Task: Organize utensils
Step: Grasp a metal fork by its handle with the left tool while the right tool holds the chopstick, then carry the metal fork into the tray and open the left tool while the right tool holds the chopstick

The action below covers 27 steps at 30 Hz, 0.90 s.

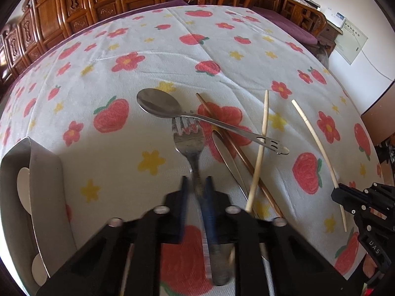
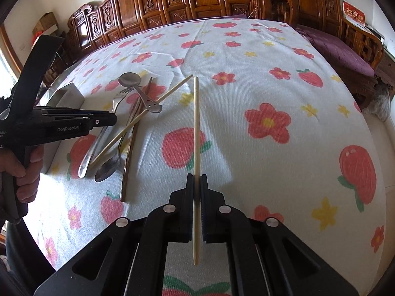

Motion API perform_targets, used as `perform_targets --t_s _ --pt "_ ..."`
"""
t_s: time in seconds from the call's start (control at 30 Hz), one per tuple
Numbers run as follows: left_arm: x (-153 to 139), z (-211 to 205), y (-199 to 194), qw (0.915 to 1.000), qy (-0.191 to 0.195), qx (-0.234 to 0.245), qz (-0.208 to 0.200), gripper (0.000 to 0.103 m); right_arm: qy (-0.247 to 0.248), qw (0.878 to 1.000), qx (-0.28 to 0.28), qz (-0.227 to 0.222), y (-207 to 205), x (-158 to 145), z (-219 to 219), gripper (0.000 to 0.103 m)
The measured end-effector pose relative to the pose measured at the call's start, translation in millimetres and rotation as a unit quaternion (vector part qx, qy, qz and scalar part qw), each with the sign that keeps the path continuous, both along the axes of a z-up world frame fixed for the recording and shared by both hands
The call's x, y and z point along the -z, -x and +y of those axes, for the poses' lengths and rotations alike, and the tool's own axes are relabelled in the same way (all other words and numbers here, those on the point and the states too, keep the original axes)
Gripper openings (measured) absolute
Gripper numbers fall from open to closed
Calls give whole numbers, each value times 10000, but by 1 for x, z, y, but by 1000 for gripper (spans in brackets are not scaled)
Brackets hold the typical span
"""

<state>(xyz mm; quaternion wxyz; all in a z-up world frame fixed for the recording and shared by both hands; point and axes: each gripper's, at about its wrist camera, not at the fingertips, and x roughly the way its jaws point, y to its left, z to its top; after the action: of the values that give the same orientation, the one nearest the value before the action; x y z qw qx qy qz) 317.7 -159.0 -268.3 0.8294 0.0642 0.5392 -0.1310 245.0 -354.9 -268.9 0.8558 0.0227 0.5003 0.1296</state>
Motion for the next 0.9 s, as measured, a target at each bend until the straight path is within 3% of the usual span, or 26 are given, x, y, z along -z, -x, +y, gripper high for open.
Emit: perform_targets --t_s 0.5,0.9 --pt "-11 37 30 10000 12 -96 -14 6 -2 9999 -28 -111 9 -15 17 6" --pt "-49 68 59 9989 158 -199 -388 6 -31 9993 -227 -311 22 -40 47 6"
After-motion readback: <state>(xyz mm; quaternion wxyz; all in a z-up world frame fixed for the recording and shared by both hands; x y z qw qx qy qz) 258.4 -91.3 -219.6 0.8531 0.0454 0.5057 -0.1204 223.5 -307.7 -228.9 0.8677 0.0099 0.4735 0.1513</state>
